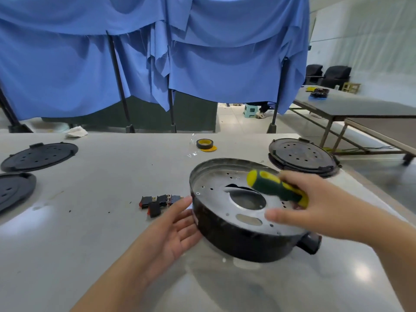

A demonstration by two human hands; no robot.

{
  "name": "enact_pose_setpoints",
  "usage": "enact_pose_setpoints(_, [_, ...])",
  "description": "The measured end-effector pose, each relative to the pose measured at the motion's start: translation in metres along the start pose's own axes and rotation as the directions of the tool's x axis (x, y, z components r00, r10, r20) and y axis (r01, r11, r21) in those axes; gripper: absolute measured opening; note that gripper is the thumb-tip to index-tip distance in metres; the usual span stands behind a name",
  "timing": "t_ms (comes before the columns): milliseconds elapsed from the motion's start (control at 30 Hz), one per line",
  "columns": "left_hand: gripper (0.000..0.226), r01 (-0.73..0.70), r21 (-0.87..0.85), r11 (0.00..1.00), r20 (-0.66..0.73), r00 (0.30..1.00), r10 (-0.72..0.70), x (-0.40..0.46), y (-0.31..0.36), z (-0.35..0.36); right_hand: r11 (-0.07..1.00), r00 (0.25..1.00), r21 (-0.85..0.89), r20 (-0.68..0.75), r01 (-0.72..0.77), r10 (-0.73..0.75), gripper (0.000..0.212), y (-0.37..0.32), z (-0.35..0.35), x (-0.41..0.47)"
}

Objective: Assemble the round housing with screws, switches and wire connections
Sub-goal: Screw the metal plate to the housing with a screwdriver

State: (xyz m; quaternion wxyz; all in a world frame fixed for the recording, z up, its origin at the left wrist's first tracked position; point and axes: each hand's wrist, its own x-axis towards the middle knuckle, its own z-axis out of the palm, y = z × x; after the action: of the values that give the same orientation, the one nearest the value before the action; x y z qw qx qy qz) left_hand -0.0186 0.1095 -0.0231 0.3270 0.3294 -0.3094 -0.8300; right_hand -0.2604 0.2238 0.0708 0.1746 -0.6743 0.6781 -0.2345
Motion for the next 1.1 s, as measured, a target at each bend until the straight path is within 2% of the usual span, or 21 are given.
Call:
enact_pose_setpoints(133, [0.062, 0.000, -0.040, 0.999, 0.020, 1.000, 0.001, -0.002, 0.001, -0.001, 0.998, 0.998, -0.048, 0.053, 0.036, -0.034, 0.063, 0.013, 0.012, -0.013])
enact_pose_setpoints(267, [0.059, -0.012, -0.033, 0.999, -0.005, 1.000, 0.012, -0.001, 0.000, 0.000, 0.992, 0.990, -0.035, 0.067, 0.124, -0.122, 0.045, 0.013, 0.026, -0.016])
enact_pose_setpoints(367, [0.051, -0.033, 0.001, 0.999, -0.029, 0.999, 0.033, 0.000, 0.000, 0.000, 0.989, 0.989, -0.025, 0.024, 0.143, -0.143, 0.034, 0.014, 0.034, -0.016])
enact_pose_setpoints(467, [0.016, -0.072, 0.191, 0.979, -0.115, 0.989, 0.095, 0.003, 0.003, 0.000, 0.982, 0.980, 0.012, -0.058, 0.191, -0.190, 0.031, 0.014, 0.040, -0.016])
enact_pose_setpoints(567, [0.019, -0.087, 0.428, 0.900, -0.174, 0.969, 0.176, 0.001, 0.009, -0.006, 0.972, 0.966, 0.016, -0.116, 0.235, -0.232, 0.031, 0.012, 0.045, -0.011])
enact_pose_setpoints(667, [0.013, -0.145, 0.566, 0.811, -0.181, 0.939, 0.294, -0.005, 0.015, -0.012, 0.954, 0.941, 0.038, -0.183, 0.297, -0.286, 0.030, 0.008, 0.050, -0.002])
enact_pose_setpoints(700, [0.012, -0.182, 0.625, 0.759, -0.192, 0.907, 0.376, -0.006, 0.017, -0.014, 0.947, 0.931, 0.054, -0.210, 0.316, -0.299, 0.029, 0.007, 0.051, 0.001])
enact_pose_setpoints(733, [0.012, -0.208, 0.717, 0.665, -0.202, 0.851, 0.485, -0.007, 0.019, -0.015, 0.941, 0.921, 0.062, -0.237, 0.332, -0.310, 0.029, 0.006, 0.052, 0.003])
enact_pose_setpoints(800, [0.016, -0.147, 0.921, 0.360, -0.154, 0.712, 0.685, -0.007, 0.025, -0.022, 0.932, 0.899, 0.054, -0.289, 0.360, -0.330, 0.029, 0.004, 0.054, 0.008])
enact_pose_setpoints(833, [0.018, -0.070, 0.975, 0.213, -0.110, 0.678, 0.727, -0.009, 0.028, -0.026, 0.928, 0.888, 0.053, -0.314, 0.369, -0.335, 0.029, 0.003, 0.055, 0.011])
enact_pose_setpoints(867, [0.019, 0.004, 0.994, 0.110, -0.083, 0.677, 0.732, -0.010, 0.030, -0.031, 0.925, 0.880, 0.057, -0.337, 0.375, -0.336, 0.028, 0.001, 0.056, 0.012])
enact_pose_setpoints(933, [0.020, 0.122, 0.992, -0.016, -0.078, 0.721, 0.689, -0.009, 0.032, -0.039, 0.921, 0.867, 0.064, -0.367, 0.385, -0.337, 0.026, 0.000, 0.058, 0.016])
enact_pose_setpoints(1000, [0.022, 0.185, 0.978, -0.100, -0.080, 0.766, 0.638, -0.006, 0.030, -0.044, 0.917, 0.858, 0.058, -0.380, 0.394, -0.345, 0.025, -0.002, 0.058, 0.018])
enact_pose_setpoints(1100, [0.021, 0.218, 0.961, -0.170, -0.074, 0.794, 0.603, -0.004, 0.027, -0.045, 0.920, 0.861, 0.056, -0.378, 0.388, -0.340, 0.024, -0.003, 0.055, 0.021])
